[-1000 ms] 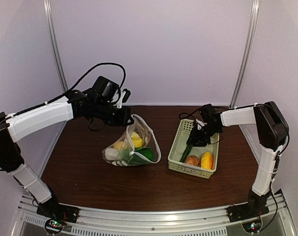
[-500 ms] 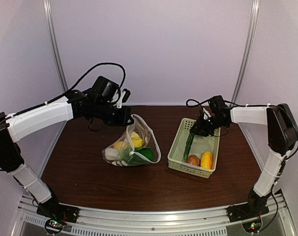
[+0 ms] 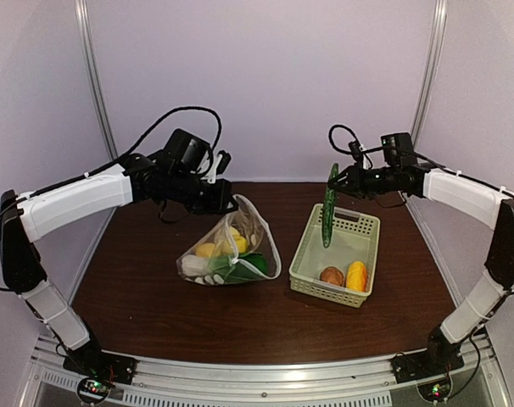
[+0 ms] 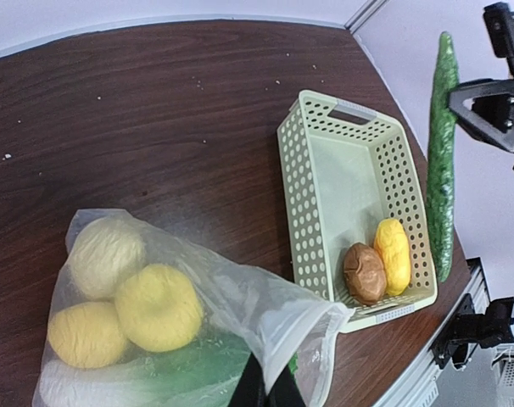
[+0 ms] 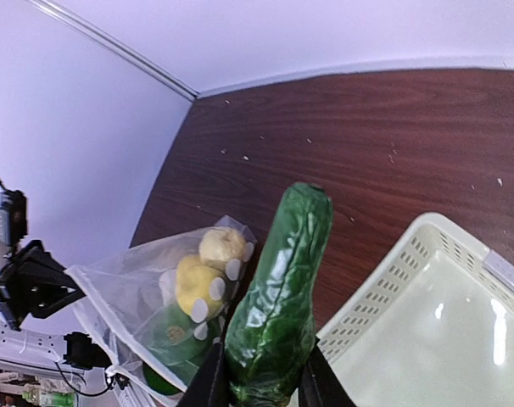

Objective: Place the food in the zip-top bag and seal the zipper
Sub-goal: Place the fake vegetable in the zipper food storage bag.

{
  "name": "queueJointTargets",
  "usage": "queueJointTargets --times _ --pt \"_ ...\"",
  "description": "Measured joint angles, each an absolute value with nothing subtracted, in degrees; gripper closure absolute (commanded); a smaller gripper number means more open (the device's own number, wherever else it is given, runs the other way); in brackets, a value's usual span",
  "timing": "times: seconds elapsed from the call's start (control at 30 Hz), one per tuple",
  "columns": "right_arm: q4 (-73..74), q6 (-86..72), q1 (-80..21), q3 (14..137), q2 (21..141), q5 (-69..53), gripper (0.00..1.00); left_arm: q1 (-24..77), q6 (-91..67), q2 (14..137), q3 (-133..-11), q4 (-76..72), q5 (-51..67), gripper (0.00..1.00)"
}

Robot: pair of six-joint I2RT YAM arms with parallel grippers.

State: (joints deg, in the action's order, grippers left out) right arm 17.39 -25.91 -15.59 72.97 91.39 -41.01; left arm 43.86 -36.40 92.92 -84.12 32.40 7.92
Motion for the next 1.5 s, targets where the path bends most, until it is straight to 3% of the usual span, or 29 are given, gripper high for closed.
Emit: queueJointTargets --times 0.43,0.83,1.5 --pt "8.8 -18.8 -19.7 79.4 84.3 -43.9 1.0 43.9 -41.1 93.0 -84.1 28.7 11.3 1.0" --pt "10.0 -3.4 -39.8 85.9 86.8 -37.1 1.0 43.9 -44.9 92.8 -85.1 26.7 13.2 1.0" --pt "1.0 3.4 -44.1 85.6 92.6 -26.1 1.0 43.9 -49.0 91.9 -85.1 26.7 15.2 1.0"
